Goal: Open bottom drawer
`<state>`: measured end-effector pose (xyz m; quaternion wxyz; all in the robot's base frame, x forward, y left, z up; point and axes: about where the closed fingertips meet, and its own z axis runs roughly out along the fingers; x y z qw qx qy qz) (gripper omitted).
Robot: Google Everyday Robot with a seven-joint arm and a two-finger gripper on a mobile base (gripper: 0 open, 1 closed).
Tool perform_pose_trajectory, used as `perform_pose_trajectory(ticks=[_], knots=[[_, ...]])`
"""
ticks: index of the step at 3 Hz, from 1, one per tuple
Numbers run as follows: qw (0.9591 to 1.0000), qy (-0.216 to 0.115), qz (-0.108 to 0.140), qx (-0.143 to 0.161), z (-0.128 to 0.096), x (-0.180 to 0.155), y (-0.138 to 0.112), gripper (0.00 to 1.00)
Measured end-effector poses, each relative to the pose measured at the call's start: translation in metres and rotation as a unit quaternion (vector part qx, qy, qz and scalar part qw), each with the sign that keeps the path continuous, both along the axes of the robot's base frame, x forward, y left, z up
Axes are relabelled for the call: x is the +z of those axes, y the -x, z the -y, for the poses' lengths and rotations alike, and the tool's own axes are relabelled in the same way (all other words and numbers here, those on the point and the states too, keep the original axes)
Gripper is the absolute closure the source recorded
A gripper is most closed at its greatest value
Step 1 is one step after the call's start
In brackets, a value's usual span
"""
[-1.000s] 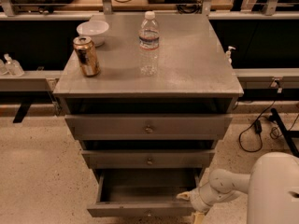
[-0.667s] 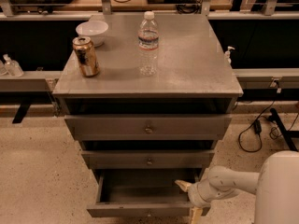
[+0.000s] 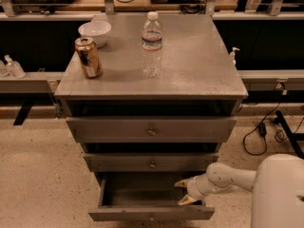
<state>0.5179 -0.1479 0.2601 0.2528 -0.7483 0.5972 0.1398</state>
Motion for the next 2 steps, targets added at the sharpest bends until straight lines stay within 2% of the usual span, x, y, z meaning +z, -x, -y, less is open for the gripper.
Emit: perform_pose_trajectory(ticks=[1,2], knots=[[0.9998,-0.003,0.003,-0.021,0.0036,-0.014,-0.021,0.7],[0.9998,-0.004,0.003,-0.021,0.0026,-0.0146,-0.0214,0.93]])
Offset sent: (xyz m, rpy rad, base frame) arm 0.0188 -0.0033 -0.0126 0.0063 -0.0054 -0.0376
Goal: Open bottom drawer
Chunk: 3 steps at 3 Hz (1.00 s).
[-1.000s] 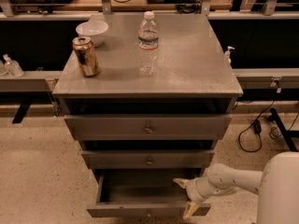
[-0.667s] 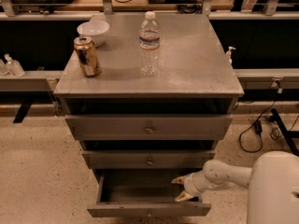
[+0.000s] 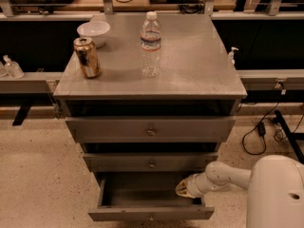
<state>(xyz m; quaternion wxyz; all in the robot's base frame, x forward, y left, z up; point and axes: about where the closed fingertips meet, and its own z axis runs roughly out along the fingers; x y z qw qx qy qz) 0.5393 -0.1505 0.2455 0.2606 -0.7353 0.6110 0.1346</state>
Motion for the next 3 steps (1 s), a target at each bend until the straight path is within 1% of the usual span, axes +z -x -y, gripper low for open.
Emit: perform_pose_trajectory(ticks=[1,2,3], knots=[[0.9999,-0.009,0.0,-0.012,-0.002,-0.012,-0.003,1.0],[0.9993,-0.021,0.001,-0.031,-0.011,-0.039,-0.013,1.0],[0.9991,-0.02,-0.011,-0.036,-0.015,-0.062,-0.025,1.0]])
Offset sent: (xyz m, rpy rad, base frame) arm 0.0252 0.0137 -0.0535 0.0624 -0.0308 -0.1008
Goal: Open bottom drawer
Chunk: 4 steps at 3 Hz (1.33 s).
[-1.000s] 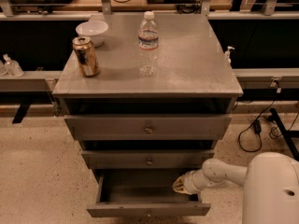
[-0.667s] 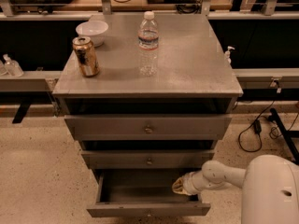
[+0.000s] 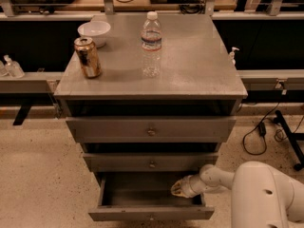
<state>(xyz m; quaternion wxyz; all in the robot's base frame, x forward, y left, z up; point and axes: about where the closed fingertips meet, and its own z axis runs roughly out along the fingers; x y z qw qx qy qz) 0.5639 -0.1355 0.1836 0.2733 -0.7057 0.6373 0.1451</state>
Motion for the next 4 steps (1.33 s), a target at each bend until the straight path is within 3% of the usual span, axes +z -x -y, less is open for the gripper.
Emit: perform_pose_trajectory(ticks=[2,4], knots=[[0.9988,0.003,-0.046,0.013,-0.009,-0.04,0.008,1.0],[0.9953,0.01,-0.088,0.039,-0.015,-0.053,0.044,1.0]])
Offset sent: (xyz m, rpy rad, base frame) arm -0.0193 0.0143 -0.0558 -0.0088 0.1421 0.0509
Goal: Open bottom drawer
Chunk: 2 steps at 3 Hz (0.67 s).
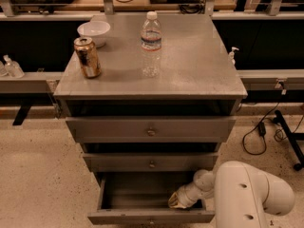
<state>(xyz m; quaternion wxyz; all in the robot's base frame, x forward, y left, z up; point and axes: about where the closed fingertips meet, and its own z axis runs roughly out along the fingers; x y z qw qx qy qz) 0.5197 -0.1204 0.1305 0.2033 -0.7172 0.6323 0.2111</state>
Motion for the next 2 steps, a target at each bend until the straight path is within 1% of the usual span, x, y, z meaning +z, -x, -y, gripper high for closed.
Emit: perform_pose_trajectory(ticks=[1,2], knots=[[1.0,0.0,0.0,0.0,0.0,0.0,0.0,1.0],[0.9997,-0.019,-0.012,0.001,0.005,0.007,0.02,1.0]])
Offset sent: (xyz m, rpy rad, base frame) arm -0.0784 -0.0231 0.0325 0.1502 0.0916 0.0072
